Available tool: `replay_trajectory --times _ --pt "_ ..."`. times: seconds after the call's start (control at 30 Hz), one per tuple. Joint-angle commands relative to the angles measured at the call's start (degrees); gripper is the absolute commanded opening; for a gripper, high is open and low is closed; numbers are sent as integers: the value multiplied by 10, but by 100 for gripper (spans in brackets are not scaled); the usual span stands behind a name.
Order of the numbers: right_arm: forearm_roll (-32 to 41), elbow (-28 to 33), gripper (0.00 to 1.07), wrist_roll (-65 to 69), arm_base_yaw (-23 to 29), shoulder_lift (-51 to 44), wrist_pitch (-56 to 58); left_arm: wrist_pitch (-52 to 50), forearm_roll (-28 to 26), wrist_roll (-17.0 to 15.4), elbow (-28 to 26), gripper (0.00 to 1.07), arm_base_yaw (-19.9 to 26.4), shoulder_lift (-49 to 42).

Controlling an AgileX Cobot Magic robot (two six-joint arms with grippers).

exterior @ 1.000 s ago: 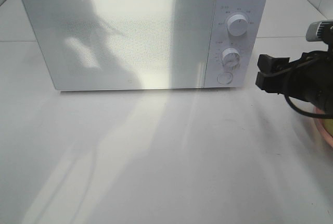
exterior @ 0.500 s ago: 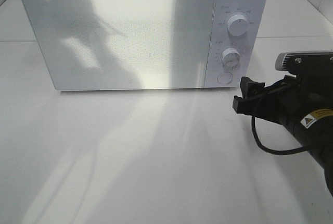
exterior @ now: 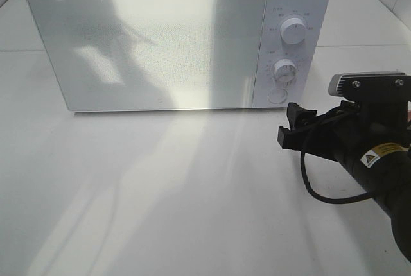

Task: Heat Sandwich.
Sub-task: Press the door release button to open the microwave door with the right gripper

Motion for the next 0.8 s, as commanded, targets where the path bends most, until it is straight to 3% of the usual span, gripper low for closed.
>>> replay_trajectory --times 0.03,0.4,0.6,0.8 --pt "0 -1 76 51 3 1 -21 -5 2 -1 1 103 1 -15" --pt "-2 -1 76 317 3 1 -19 -5 2 -1 1 103 1 -15" --pt "-2 -1 76 562 3 1 -18 -5 2 -1 1 103 1 -15" --pt "-5 -1 76 706 3 1 -18 -5 2 -1 1 103 1 -15"
